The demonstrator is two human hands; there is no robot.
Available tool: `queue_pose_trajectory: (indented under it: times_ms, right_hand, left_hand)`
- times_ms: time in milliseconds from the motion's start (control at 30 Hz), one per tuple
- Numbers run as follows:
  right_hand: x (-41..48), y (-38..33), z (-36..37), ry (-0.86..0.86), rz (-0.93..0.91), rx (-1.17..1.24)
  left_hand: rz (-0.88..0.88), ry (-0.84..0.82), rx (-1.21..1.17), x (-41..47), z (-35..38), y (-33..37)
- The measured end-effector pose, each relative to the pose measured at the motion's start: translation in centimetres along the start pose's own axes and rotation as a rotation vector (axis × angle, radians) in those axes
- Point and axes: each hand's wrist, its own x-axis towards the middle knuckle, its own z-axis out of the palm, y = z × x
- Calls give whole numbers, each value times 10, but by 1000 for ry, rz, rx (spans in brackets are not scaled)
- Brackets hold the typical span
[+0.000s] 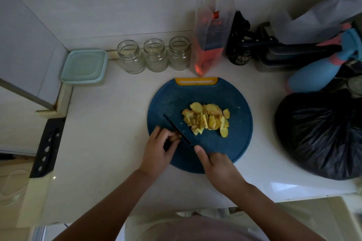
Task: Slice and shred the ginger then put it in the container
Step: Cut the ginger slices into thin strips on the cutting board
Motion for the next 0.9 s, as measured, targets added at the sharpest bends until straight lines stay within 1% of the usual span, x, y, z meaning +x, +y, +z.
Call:
queue_pose_trajectory:
  times_ms: [133, 300, 500, 600, 800, 900]
  right_hand:
    - [3, -8, -9, -88, -7, -13]
    - [10, -11, -17, -148, 114, -106]
    - [22, -17, -20, -202, 172, -133]
    - [33, -24, -19, -232, 171, -171]
    - [55, -37, -6, -211, 94, -211]
    - [61, -42, -4, -172, 101, -132]
  left_hand:
    - [14, -21, 5, 1, 0, -2]
    - [11, -16, -11, 2, 1, -3]
    - [12, -26, -43, 5, 3, -6]
    - [22, -24, -57, 4, 3, -5]
    - [10, -19, -50, 4, 5, -9]
    - [-24, -13, -64, 2, 4, -8]
